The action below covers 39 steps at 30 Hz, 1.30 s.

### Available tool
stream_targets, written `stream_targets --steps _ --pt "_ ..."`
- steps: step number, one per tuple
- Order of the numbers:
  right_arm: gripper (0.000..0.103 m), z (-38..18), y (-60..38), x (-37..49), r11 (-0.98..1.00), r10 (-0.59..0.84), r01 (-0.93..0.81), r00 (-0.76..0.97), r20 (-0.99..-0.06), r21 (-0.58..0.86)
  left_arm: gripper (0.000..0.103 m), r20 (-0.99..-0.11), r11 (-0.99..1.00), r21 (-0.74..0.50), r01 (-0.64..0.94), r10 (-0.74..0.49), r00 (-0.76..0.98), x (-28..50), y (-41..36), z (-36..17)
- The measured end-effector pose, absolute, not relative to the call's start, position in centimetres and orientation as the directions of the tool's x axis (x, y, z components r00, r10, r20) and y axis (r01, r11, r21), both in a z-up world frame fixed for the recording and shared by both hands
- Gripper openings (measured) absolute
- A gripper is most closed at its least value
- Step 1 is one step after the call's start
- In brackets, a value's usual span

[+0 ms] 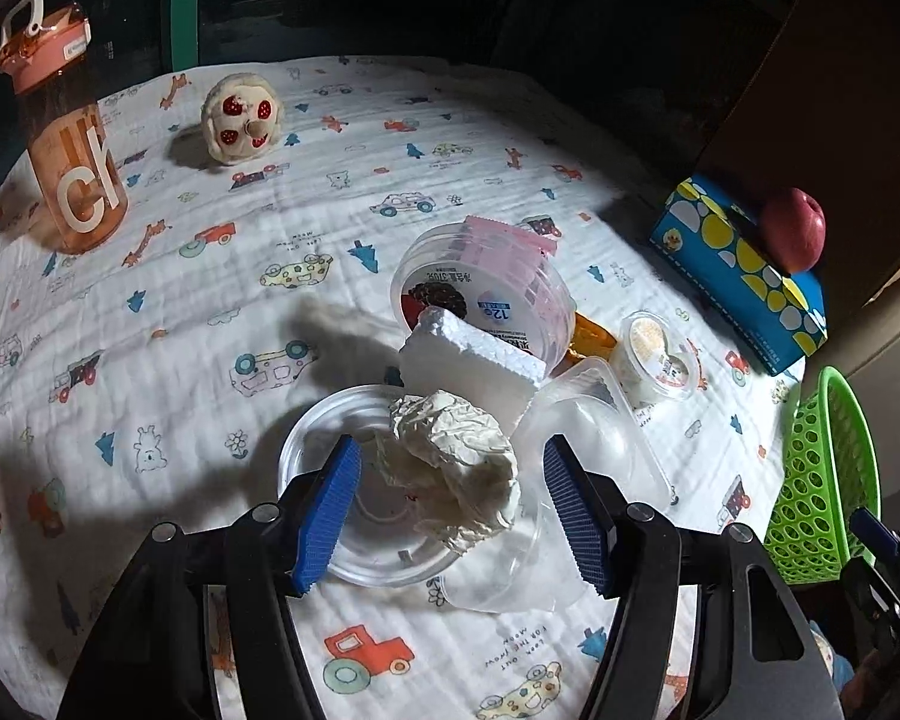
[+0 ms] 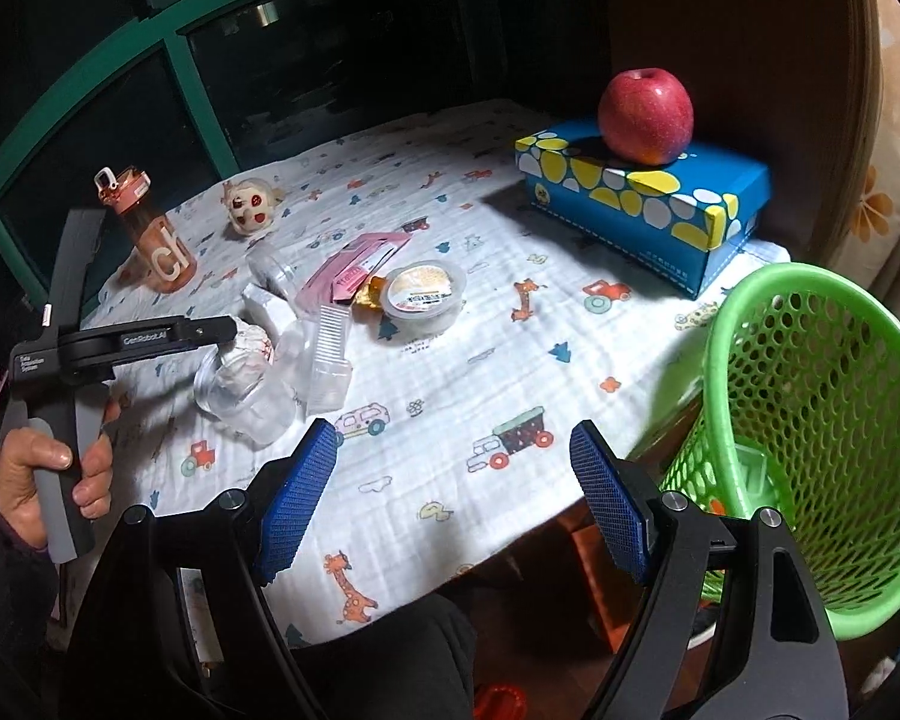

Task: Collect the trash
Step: 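Return both grippers to the table and approach the crumpled white tissue with the left gripper, then grasp the crumpled white tissue with the left gripper while the right gripper grasps a clear plastic cup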

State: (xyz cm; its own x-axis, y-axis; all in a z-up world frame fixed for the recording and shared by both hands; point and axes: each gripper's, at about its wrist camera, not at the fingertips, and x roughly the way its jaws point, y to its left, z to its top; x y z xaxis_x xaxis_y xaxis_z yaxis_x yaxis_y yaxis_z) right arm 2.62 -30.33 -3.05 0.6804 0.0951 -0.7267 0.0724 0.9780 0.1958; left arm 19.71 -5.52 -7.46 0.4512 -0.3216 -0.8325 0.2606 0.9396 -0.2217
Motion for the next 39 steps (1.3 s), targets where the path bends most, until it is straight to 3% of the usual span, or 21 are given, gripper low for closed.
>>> stream_targets --steps 3,9,12,30,39 --pt "0.080 -3.4 -29.7 3.1 0.979 0.108 0.056 0.670 -0.735 0.195 0.061 -0.843 0.938 -0.230 0.258 -0.325 0.429 20.5 -5.8 -8.4" --pt "0.080 -4.0 -28.1 4.0 0.981 0.137 0.013 0.656 -0.743 0.193 0.042 -0.835 0.926 -0.273 0.262 -0.363 0.413 21.2 -5.4 -9.2" --pt "0.080 -4.1 -27.3 4.4 0.980 0.155 -0.008 0.650 -0.744 0.197 0.039 -0.826 0.920 -0.286 0.268 -0.379 0.417 21.0 -5.1 -8.9" --pt "0.079 -6.4 -18.2 9.5 0.935 0.338 -0.289 0.557 -0.759 0.205 0.038 -0.753 0.930 -0.274 0.246 -0.367 0.547 18.3 0.2 -2.8" --pt "0.077 -8.5 -14.7 12.2 0.913 0.298 -0.399 0.519 -0.801 0.082 0.038 -0.752 0.938 -0.278 0.207 -0.347 0.560 18.3 2.8 -2.7"
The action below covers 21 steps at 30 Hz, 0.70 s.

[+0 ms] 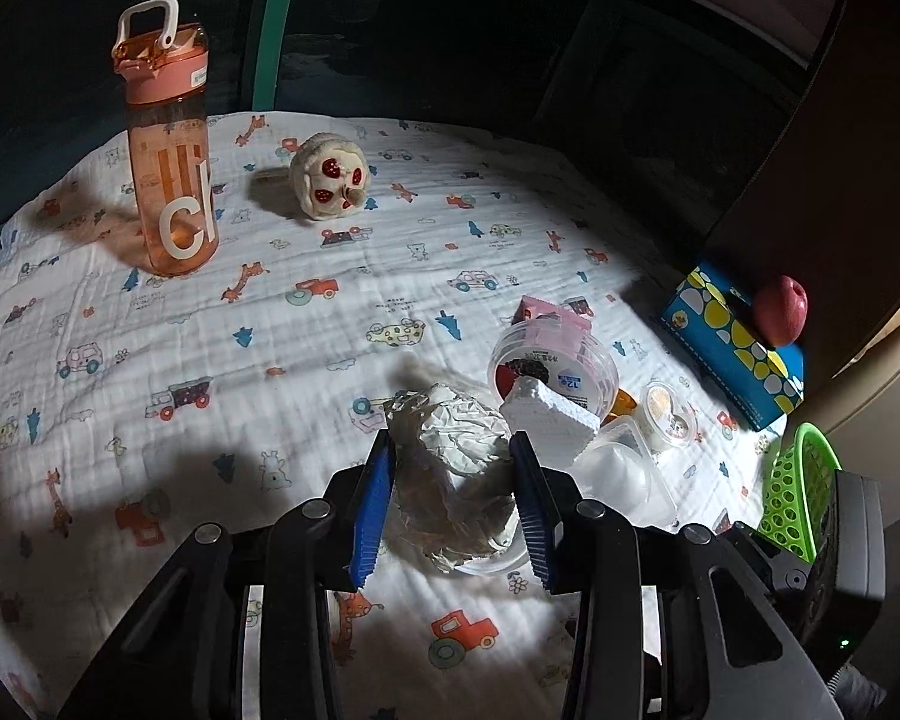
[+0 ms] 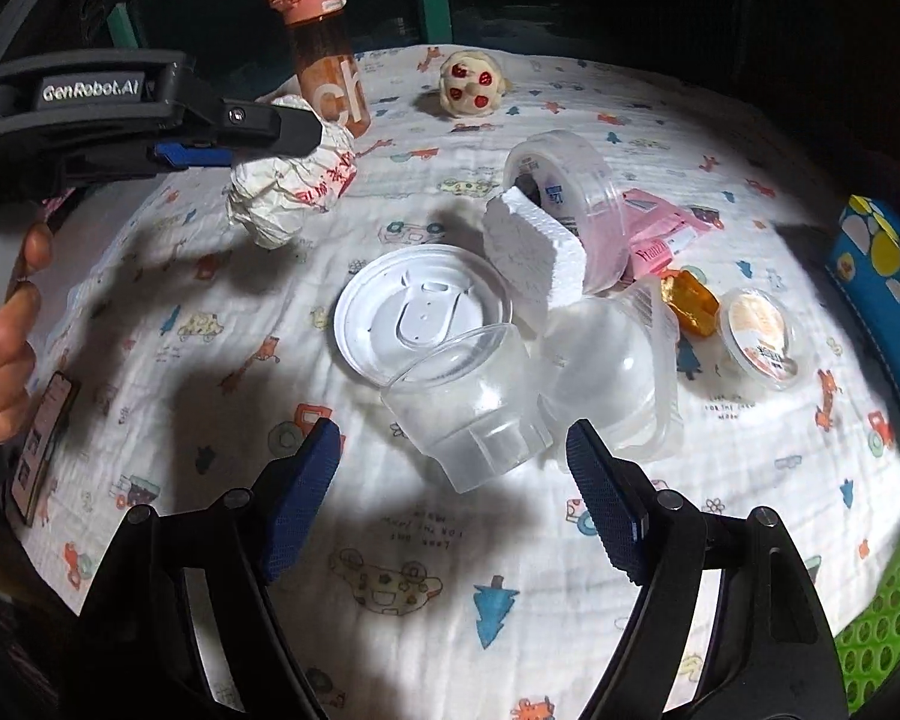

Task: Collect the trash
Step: 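Grasp the crumpled white tissue with the left gripper while the right gripper grasps a clear plastic cup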

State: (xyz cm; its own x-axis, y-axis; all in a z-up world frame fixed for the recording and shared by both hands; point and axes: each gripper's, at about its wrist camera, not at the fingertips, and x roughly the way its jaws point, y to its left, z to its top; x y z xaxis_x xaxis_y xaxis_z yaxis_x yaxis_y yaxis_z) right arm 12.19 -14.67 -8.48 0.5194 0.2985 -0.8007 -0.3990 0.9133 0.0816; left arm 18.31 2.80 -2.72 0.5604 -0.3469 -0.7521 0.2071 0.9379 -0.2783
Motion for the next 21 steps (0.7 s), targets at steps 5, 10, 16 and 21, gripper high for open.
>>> stream_targets --steps 5,10,16,21 --pt "0.074 -9.7 -13.7 12.6 0.909 0.236 -0.416 0.531 -0.814 -0.008 0.038 -0.751 0.937 -0.283 0.203 -0.348 0.560 18.4 3.3 -2.9" --pt "0.068 -10.6 -13.2 13.1 0.907 0.192 -0.417 0.537 -0.821 -0.061 0.038 -0.751 0.936 -0.288 0.201 -0.352 0.559 18.3 3.4 -2.9" --pt "0.060 -10.7 -13.6 12.9 0.918 0.171 -0.391 0.538 -0.825 -0.065 0.038 -0.754 0.935 -0.287 0.207 -0.354 0.554 18.1 3.0 -2.9" --pt "0.059 -9.5 -14.4 11.8 0.926 0.211 -0.377 0.533 -0.819 -0.008 0.038 -0.747 0.930 -0.293 0.224 -0.369 0.553 17.5 2.3 -2.5"
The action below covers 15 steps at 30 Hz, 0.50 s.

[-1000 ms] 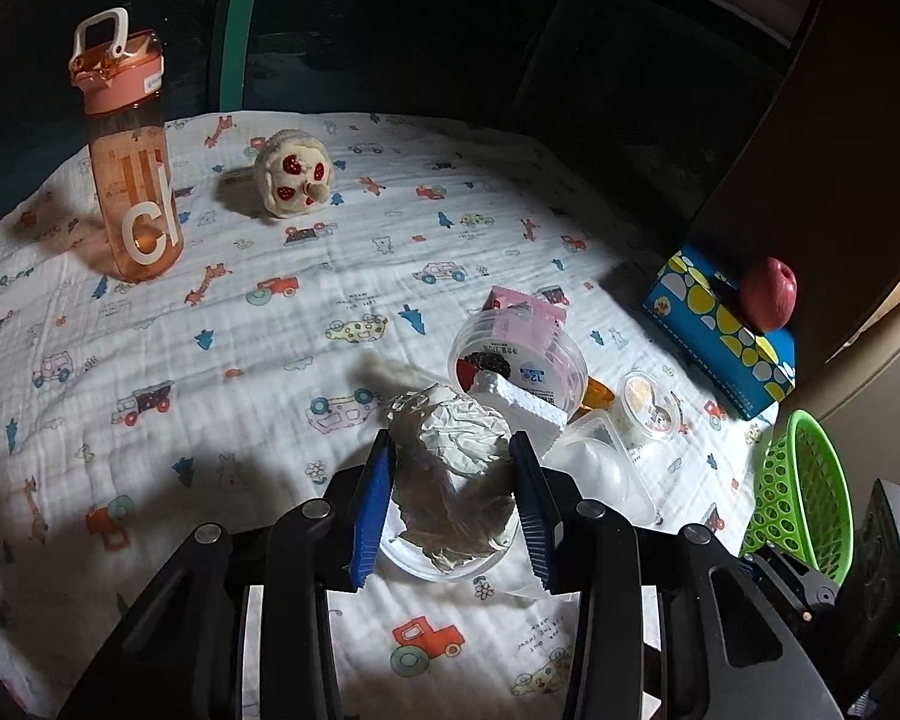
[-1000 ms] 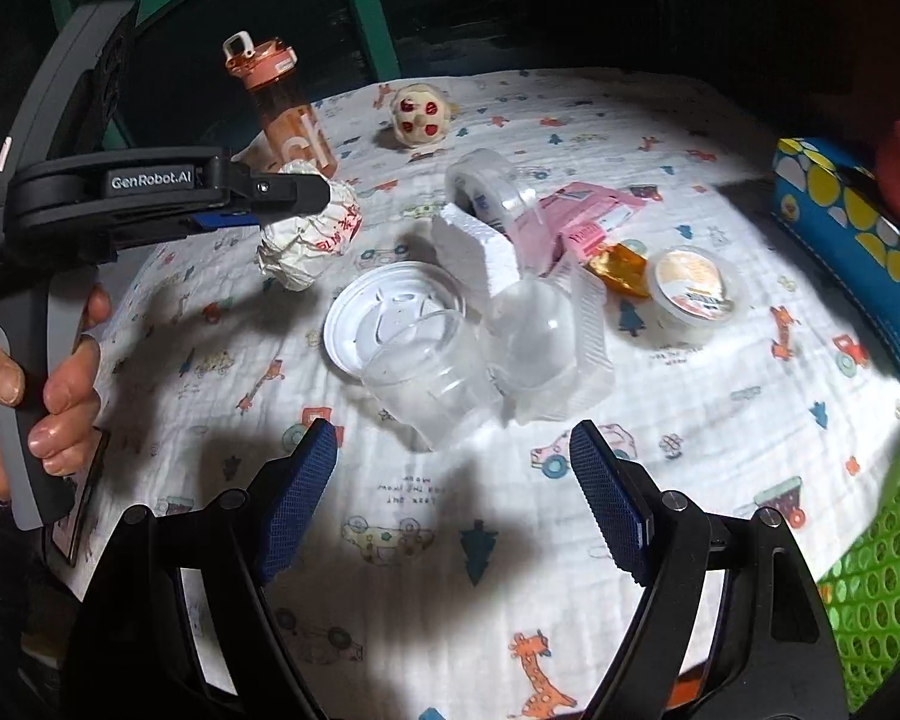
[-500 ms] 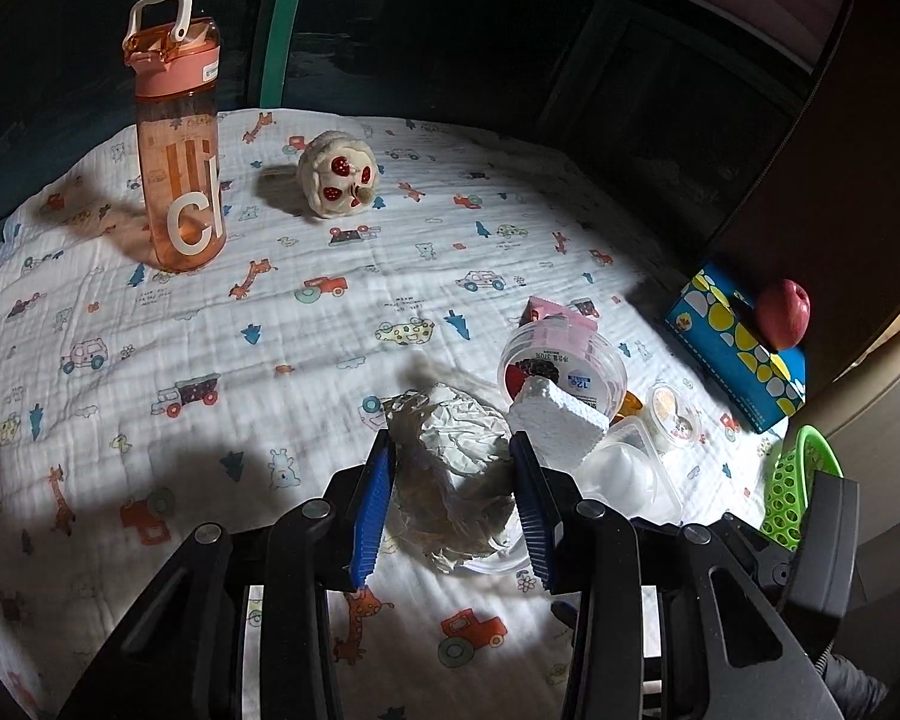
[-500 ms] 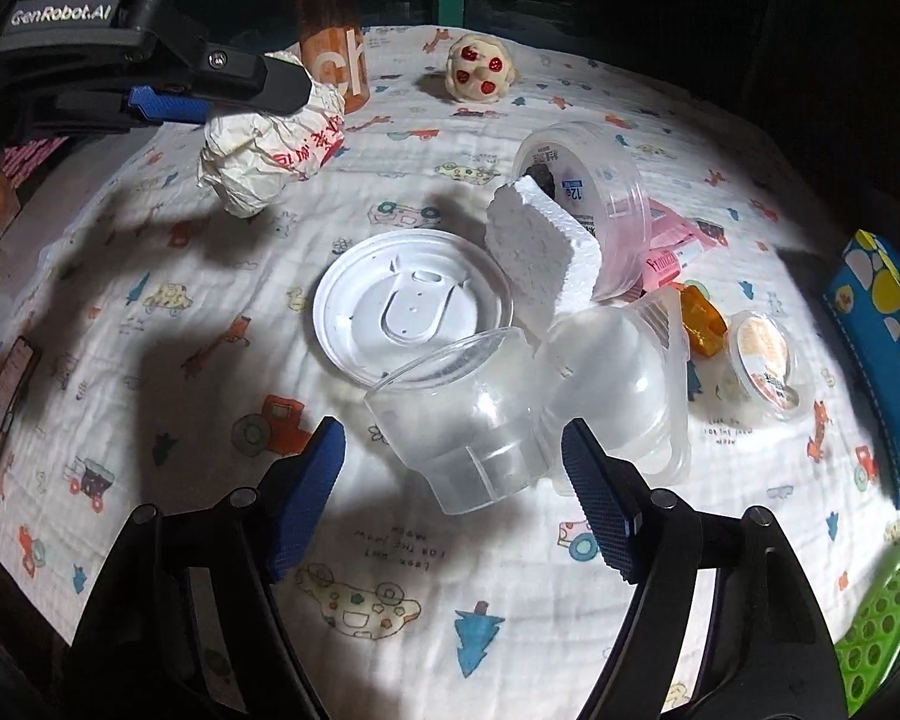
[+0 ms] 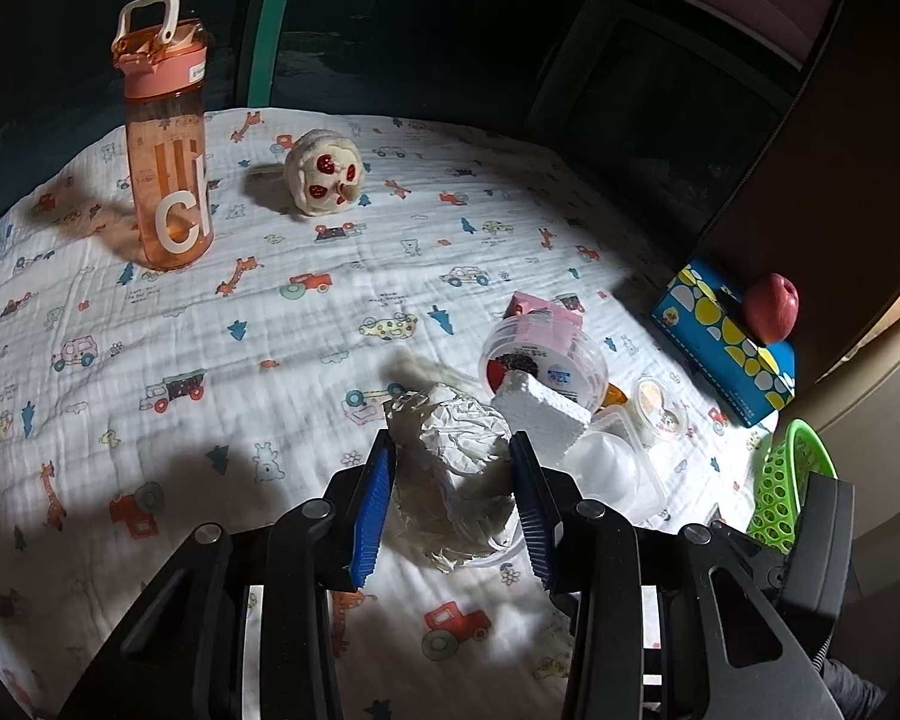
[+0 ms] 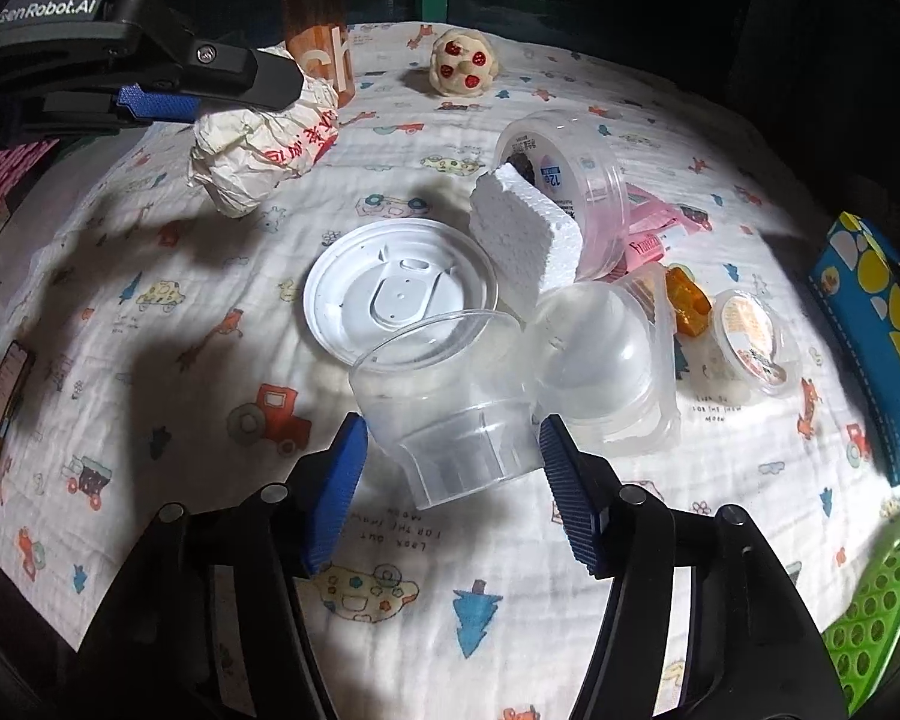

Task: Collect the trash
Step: 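Grasp the crumpled white tissue with the left gripper while the right gripper grasps a clear plastic cup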

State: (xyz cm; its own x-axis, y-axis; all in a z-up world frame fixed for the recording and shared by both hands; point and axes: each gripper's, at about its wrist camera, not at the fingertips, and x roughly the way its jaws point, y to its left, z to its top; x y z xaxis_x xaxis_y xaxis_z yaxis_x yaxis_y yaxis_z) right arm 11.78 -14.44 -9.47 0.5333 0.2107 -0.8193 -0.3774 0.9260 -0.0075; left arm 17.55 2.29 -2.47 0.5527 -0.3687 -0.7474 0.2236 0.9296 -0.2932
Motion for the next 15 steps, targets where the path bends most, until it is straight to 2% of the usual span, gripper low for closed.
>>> stream_targets --steps 15 --pt "0.055 -4.7 -20.3 7.3 0.957 0.266 -0.252 0.580 -0.770 0.141 0.038 -0.718 0.885 -0.293 0.361 -0.453 0.528 15.1 -4.2 -0.2"
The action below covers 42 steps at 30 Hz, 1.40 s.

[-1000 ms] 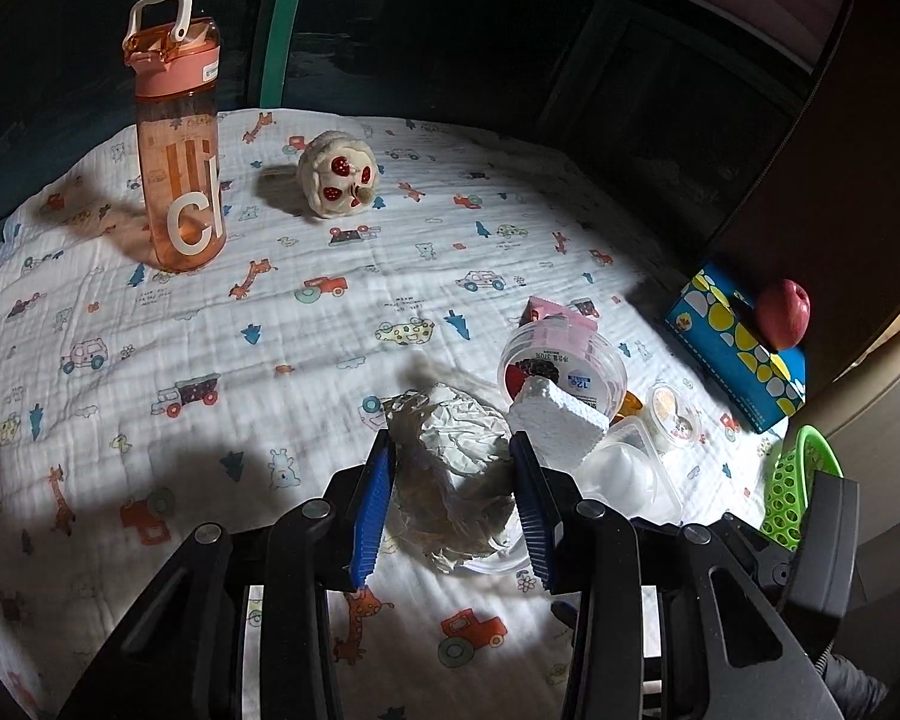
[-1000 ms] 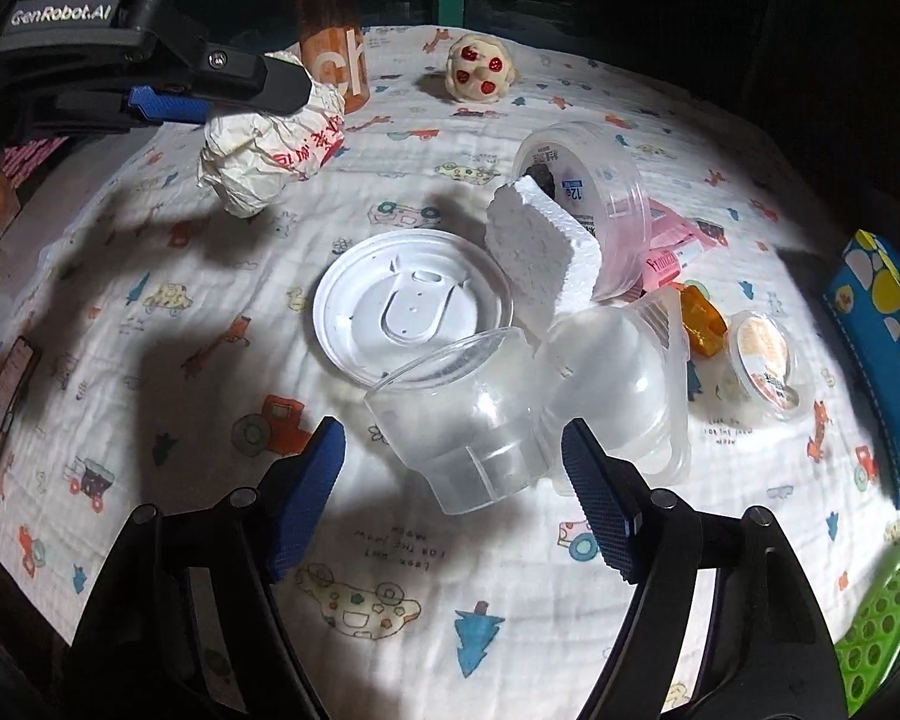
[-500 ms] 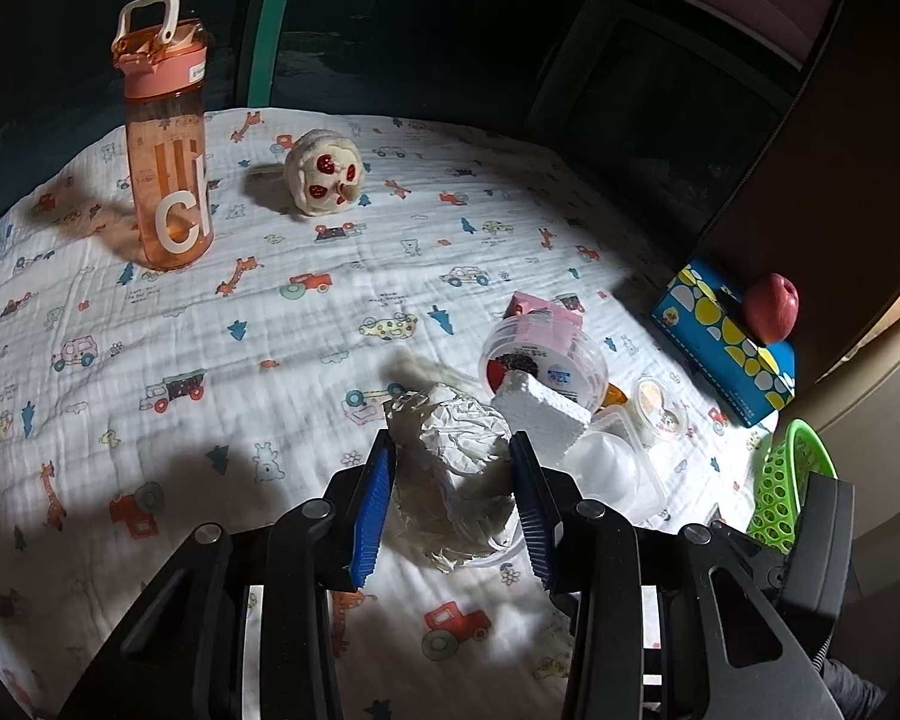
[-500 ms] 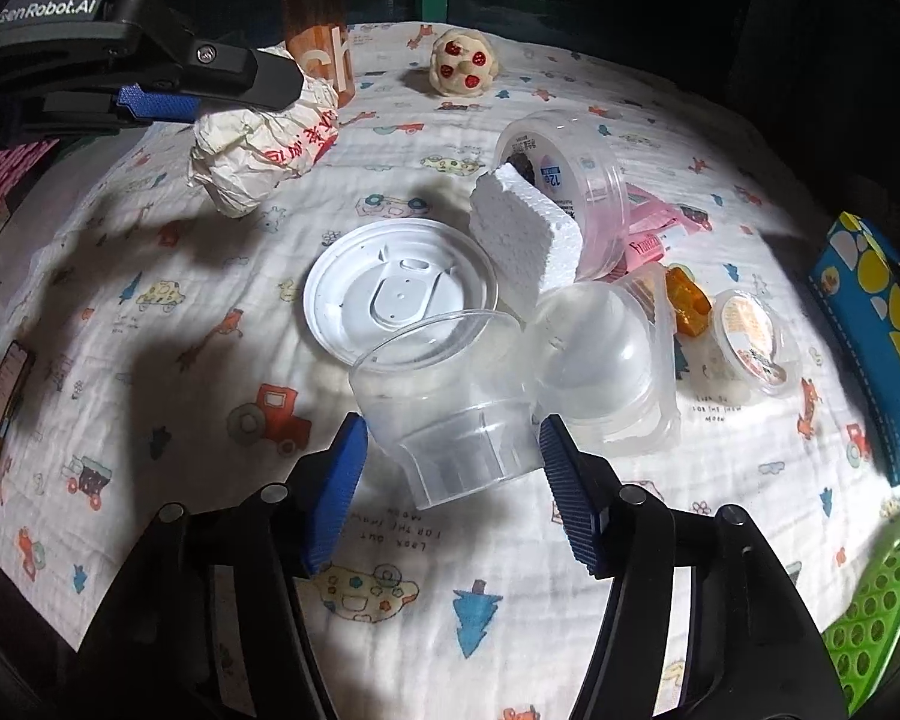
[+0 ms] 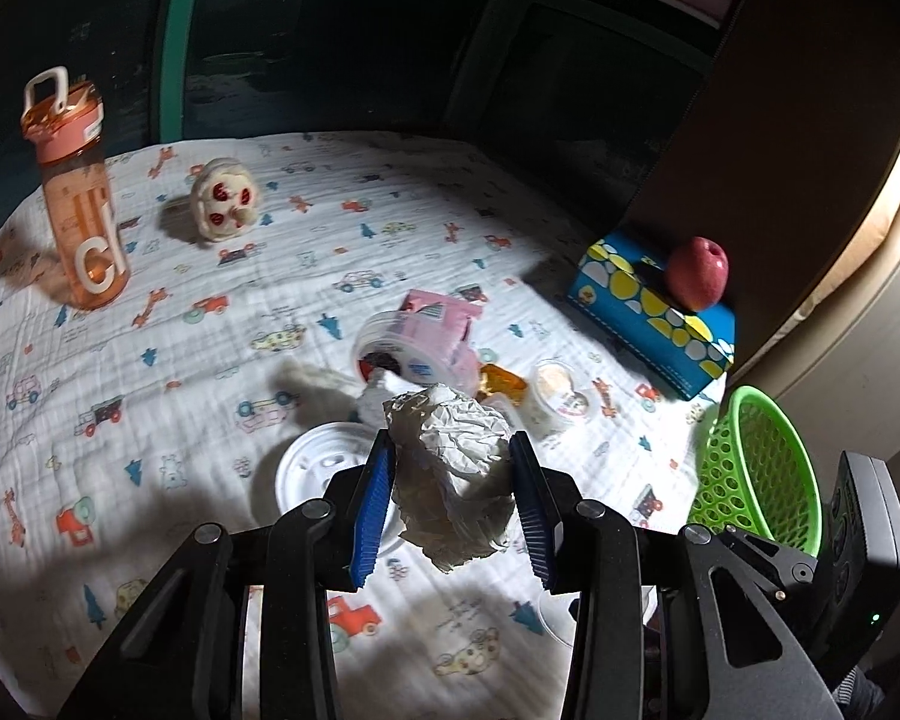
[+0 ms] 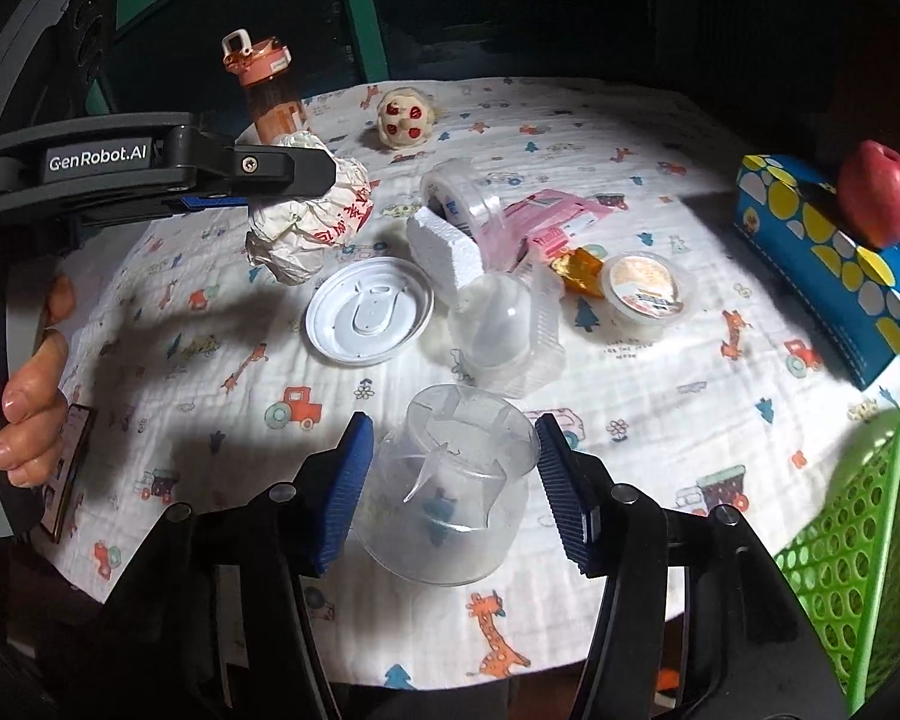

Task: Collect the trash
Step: 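Grasp the crumpled white tissue with the left gripper while the right gripper grasps a clear plastic cup, then carry the tissue and cup to the green wastebasket and release both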

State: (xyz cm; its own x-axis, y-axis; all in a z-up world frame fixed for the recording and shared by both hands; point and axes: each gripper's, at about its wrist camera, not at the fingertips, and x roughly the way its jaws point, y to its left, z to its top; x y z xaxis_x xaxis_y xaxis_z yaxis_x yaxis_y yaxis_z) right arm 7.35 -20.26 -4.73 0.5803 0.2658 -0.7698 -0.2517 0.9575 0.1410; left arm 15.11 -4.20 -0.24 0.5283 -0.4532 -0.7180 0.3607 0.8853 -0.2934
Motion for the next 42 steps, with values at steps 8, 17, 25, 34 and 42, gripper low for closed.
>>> stream_targets --steps 8,17,25,34,42 --pt "0.054 -5.4 -23.0 6.8 0.963 0.268 -0.184 0.584 -0.767 0.196 0.038 -0.709 0.872 -0.281 0.400 -0.470 0.526 14.4 -6.3 0.7" --pt "0.056 -8.7 -22.8 6.8 0.959 0.284 -0.171 0.535 -0.796 0.227 0.038 -0.716 0.874 -0.282 0.395 -0.466 0.520 14.3 -5.9 0.3" --pt "0.062 -10.5 -22.0 6.8 0.961 0.276 -0.161 0.519 -0.809 0.225 0.038 -0.721 0.877 -0.288 0.384 -0.462 0.516 14.5 -5.5 0.0" --pt "0.060 -9.1 -22.7 6.1 0.966 0.259 -0.157 0.546 -0.797 0.206 0.038 -0.722 0.862 -0.294 0.413 -0.483 0.495 14.4 -6.8 0.0" --pt "0.060 -5.6 -27.2 4.2 0.979 0.197 -0.079 0.615 -0.764 0.188 0.038 -0.710 0.814 -0.304 0.494 -0.540 0.453 13.8 -11.3 0.7"
